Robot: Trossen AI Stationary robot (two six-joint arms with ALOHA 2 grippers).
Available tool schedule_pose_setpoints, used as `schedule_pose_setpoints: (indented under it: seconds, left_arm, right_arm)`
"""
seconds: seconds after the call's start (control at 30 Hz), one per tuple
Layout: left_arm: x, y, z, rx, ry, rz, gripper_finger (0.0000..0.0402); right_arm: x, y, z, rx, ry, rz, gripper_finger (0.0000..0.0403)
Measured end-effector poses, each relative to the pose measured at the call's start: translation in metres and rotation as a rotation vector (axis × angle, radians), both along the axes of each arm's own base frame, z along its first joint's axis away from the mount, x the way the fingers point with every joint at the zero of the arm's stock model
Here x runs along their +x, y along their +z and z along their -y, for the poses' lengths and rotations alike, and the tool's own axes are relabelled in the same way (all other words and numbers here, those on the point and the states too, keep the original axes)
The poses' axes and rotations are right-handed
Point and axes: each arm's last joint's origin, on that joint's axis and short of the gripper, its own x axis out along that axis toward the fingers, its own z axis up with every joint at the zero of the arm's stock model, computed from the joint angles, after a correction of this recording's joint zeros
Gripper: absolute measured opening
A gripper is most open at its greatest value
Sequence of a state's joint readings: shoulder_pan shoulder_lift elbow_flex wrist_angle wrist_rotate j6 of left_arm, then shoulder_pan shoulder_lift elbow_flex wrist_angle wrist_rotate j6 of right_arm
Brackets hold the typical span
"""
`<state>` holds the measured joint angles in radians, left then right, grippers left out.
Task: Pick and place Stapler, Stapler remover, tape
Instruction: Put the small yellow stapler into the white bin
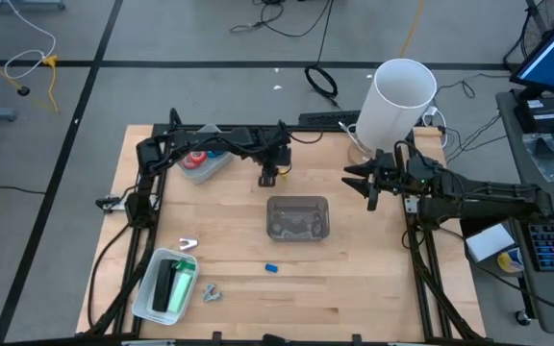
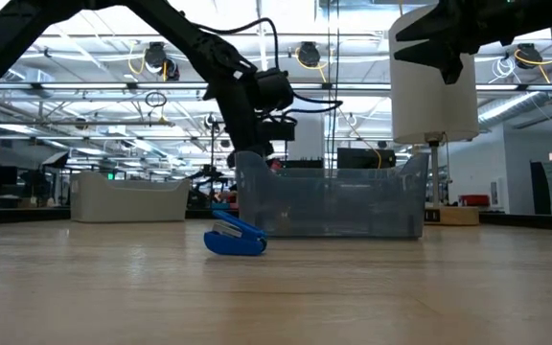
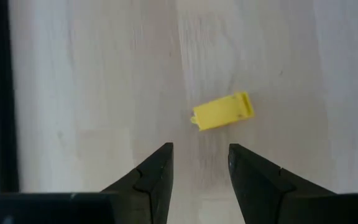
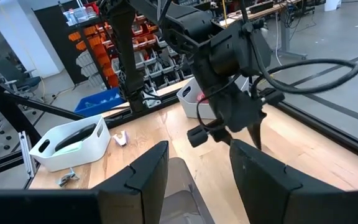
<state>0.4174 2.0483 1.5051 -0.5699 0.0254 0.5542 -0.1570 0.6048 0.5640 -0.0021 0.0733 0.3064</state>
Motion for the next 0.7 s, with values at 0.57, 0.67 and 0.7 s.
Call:
schedule_pose_setpoints:
  seconds: [0.57, 0.67, 0.7]
  left_arm:
    - [0.012, 0.0, 0.013, 0.128, -0.357, 0.022, 0.0154]
    - [0.012, -0.004, 0.014, 0.132, -0.381, 0.008, 0.0154]
    - [0.012, -0.005, 0.014, 0.126, -0.383, 0.002, 0.0154]
  right_arm:
    - [0.0, 0.0, 0.0, 0.01, -0.005, 0.007, 0.0167]
    - [0.0, 0.0, 0.0, 0.022, -0.007, 0.008, 0.0167]
    - [0.0, 0.0, 0.0, 0.025, -0.008, 0.009, 0.0167]
